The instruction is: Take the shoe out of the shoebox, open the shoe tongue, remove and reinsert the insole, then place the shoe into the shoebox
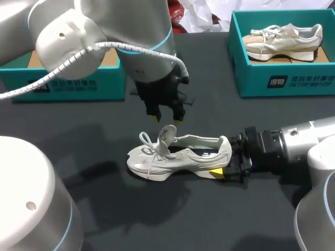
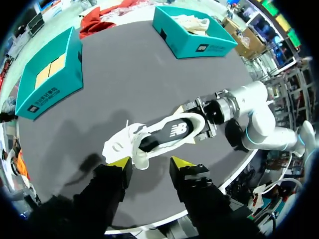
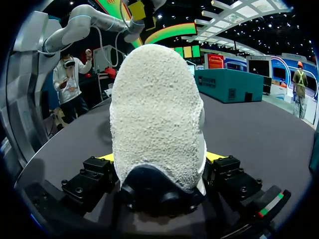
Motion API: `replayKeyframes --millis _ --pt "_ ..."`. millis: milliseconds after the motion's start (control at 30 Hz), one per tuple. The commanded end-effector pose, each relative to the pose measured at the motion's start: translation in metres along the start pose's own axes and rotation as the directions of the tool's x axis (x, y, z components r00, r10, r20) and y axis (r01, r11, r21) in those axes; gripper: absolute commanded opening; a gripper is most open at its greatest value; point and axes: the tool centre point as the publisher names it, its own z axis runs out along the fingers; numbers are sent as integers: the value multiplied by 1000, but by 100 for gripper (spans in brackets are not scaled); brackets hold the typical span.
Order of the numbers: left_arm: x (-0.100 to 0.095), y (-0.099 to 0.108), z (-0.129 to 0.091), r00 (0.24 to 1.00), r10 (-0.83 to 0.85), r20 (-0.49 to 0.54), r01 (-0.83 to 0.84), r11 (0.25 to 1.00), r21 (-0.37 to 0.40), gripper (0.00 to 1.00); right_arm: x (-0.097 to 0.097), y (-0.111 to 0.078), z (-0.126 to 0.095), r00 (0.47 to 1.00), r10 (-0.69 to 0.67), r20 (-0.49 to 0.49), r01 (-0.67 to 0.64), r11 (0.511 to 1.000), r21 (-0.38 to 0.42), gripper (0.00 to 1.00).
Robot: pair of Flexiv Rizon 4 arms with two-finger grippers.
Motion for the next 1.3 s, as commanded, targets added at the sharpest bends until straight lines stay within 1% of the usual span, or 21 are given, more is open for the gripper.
replayKeyframes --millis 33,100,233,267,333,367,400,433,467,533,567,600,633,667,1033,1067,1133,1233,1300 --pt "10 -8 3 979 173 -112 -174 985 3 46 1 1 1 1000 1 0 -1 1000 4 0" --pt "18 -11 4 957 251 -145 -252 968 10 47 1 1 1 1000 1 0 -1 1000 4 0" --pt "33 -15 6 910 375 -180 -376 926 29 47 1 1 1 1000 1 0 -1 1000 4 0" --pt "38 -15 6 875 444 -191 -445 895 44 46 1 1 1 1000 1 0 -1 1000 4 0" --pt "43 -14 7 840 502 -206 -503 863 54 44 1 1 1 1000 1 0 -1 1000 4 0" --pt "47 -14 7 808 550 -212 -551 833 61 38 1 1 1 1000 1 0 -1 1000 4 0" --pt "50 -14 9 793 571 -212 -571 818 67 35 1 1 1 1000 1 0 -1 1000 4 0" --pt "52 -15 10 779 589 -216 -590 804 66 27 1 1 1 1000 1 0 -1 1000 4 0" --pt "54 -15 11 750 624 -217 -625 777 76 1 1 1 1 1000 1 0 -1 1000 4 0" --pt "57 -12 14 677 706 -208 -703 704 100 0 1 1 1 1000 1 0 -1 1000 4 0" --pt "58 -10 16 653 732 -193 -727 678 109 0 1 1 1 1000 1 0 -1 1000 4 0" --pt "58 -8 18 660 735 -156 -729 677 104 0 1 1 1 1000 1 0 -1 1000 4 0" --pt "59 -9 21 704 703 -100 -698 711 83 0 1 1 1 1000 1 0 -1 1000 4 0" --pt "57 -12 25 776 628 -62 -625 778 67 0 1 1 1 1000 1 0 -1 1000 4 0" --pt "57 -12 25 776 628 -62 -625 778 67 0 1 1 1 1000 1 0 -1 1000 4 0" --pt "56 -10 27 758 649 -66 -644 760 81 0 1 1 1 1000 1 0 -1 1000 4 0" --pt "56 -8 33 740 671 -50 -666 741 84 0 1 1 1 1000 1 0 -1 1000 4 0" --pt "58 -7 43 649 753 -107 -742 658 132 0 1 1 1 1000 1 0 -1 1000 4 0" --pt "58 -9 52 625 772 -120 -759 636 136 0 1 1 1 1000 1 0 -1 1000 4 0"
